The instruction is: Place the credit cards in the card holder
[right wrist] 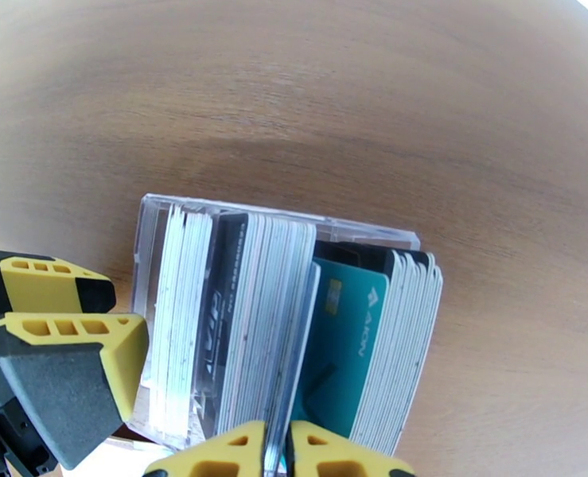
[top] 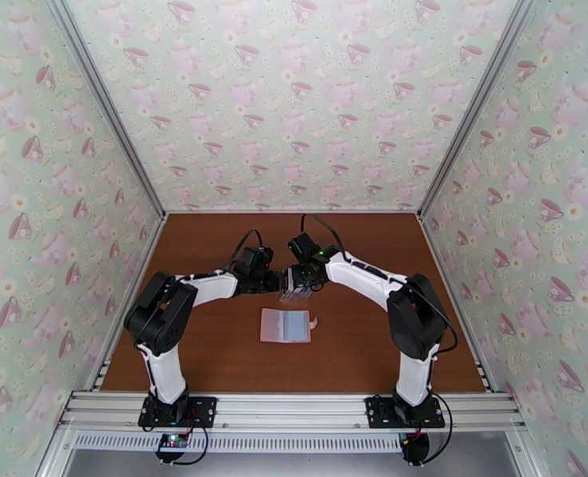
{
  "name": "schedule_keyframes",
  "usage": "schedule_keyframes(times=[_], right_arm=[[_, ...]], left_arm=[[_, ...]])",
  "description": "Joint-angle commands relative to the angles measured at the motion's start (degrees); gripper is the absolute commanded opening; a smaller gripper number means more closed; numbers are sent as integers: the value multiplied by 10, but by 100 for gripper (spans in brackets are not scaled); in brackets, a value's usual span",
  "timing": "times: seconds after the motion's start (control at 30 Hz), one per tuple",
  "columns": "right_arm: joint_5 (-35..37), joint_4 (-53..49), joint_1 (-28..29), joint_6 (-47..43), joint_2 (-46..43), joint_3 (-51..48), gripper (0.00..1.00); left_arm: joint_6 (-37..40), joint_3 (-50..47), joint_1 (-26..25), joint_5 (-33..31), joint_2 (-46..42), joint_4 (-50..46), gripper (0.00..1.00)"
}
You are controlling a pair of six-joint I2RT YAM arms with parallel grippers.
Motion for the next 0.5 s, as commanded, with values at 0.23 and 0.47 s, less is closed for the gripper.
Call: schedule_keyframes(times=[0.23, 0.47], right_arm=[[21, -27, -2, 3, 20, 42, 17], [17, -28, -7, -2, 31, 54, 15]], left_arm=[[-3, 6, 5, 2, 11, -25, 45], [-3, 6, 5, 3, 12, -24, 45]])
